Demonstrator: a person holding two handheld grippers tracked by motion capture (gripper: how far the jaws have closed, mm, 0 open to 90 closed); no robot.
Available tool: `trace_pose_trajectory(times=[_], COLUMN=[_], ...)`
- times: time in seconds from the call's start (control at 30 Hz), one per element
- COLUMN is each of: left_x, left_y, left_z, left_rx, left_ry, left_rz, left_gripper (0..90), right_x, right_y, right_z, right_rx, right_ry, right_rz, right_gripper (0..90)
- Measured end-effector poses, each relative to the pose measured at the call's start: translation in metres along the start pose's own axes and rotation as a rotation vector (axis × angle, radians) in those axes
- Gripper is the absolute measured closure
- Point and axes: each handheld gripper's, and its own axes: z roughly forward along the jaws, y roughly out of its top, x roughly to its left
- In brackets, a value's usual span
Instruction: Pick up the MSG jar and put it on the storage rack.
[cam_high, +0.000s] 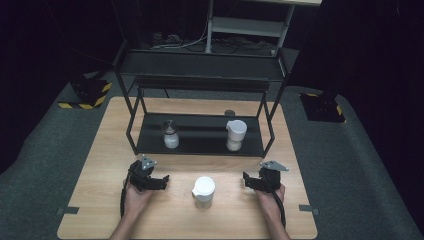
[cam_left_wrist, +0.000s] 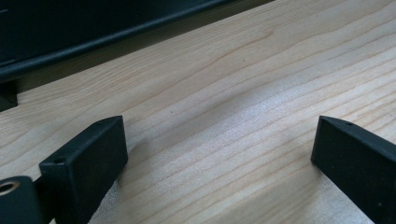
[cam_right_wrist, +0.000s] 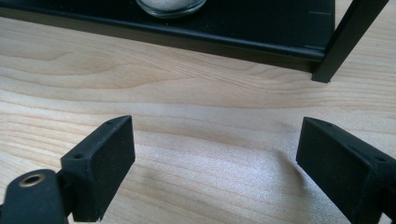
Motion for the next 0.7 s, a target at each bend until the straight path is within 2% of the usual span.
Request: trace_pose_trajectory(times=[0.17, 0.33, 0.5, 0.57, 0.7], left_x=[0.000, 0.000, 0.000, 0.000, 0.000], left_y=[0.000, 0.000, 0.000, 0.000, 0.000], left_z=[0.000, 0.000, 0.000, 0.000, 0.000], left_rx=[0.000, 0.000, 0.000, 0.000, 0.000], left_ry=[0.000, 0.000, 0.000, 0.000, -0.001], left_rz=[0.001, 0.000, 0.001, 0.001, 0.001], left_gripper=[3.8, 3.8, 3.8, 3.8, 3.8], right_x=[0.001, 0.002, 0.008, 0.015, 0.015], right_y=[0.004, 0.005, 0.007, 0.009, 0.009], right_z=[0.002, 0.003, 0.004, 0.005, 0.005], right_rx=[0.026, 0.029, 0.041, 0.054, 0.053], right_ry=[-0.005, -0.009, -0.031, -0.054, -0.052], right_rz=[0.002, 0.002, -0.022, -0.055, -0.052], right_gripper=[11.1, 11.0, 11.2, 11.2, 11.4])
